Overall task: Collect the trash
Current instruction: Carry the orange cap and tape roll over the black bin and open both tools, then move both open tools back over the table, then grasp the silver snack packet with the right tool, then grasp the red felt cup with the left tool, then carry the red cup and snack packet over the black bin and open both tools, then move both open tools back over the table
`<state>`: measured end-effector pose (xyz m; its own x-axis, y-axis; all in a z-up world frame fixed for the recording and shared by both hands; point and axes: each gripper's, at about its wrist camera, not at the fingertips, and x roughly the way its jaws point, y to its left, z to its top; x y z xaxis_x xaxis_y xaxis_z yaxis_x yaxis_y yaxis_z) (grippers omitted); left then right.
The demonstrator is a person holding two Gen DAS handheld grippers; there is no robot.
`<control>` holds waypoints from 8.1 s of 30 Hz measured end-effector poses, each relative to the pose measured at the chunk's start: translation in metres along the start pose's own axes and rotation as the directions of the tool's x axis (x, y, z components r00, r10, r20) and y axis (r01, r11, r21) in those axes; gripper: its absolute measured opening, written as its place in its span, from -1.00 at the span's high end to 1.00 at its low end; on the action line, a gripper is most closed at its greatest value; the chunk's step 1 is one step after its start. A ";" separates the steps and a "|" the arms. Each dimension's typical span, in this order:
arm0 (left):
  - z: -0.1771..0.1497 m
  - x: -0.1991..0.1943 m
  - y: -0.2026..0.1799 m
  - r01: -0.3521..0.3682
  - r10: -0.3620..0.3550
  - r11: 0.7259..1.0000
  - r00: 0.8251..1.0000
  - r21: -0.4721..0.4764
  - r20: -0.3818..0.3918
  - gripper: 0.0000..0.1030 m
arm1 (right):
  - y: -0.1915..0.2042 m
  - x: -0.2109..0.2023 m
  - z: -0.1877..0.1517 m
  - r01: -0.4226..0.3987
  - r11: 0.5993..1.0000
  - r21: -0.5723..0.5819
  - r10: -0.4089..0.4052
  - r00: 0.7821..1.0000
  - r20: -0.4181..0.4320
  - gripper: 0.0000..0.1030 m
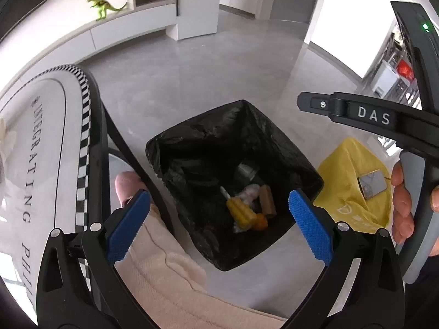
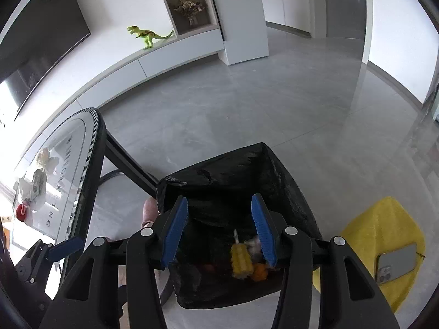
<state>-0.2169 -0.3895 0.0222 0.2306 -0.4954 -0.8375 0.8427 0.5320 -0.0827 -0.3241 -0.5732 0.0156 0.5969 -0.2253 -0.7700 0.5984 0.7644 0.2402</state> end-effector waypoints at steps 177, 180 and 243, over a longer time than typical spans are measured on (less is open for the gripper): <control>0.009 0.003 -0.015 -0.063 0.063 0.998 0.998 0.002 0.010 -0.88 | 0.017 -0.005 -0.014 0.014 0.996 -0.083 -0.014 1.000 -0.003 0.01; 0.006 -0.004 -0.017 -0.057 0.057 0.998 0.998 -0.004 0.018 -0.88 | 0.015 -0.008 -0.017 0.010 0.996 -0.089 -0.010 1.000 0.000 0.01; -0.169 -0.157 0.370 -0.298 0.453 0.577 0.892 -0.760 -0.005 -0.88 | 0.453 0.046 -0.035 -0.410 0.673 -0.616 0.353 0.909 -0.220 0.01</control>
<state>-0.0239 0.0011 0.0323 0.5847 -0.1970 -0.7870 0.0477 0.9767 -0.2091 -0.0447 -0.2163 0.0682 0.6365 0.1978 -0.7455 -0.1712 0.9787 0.1135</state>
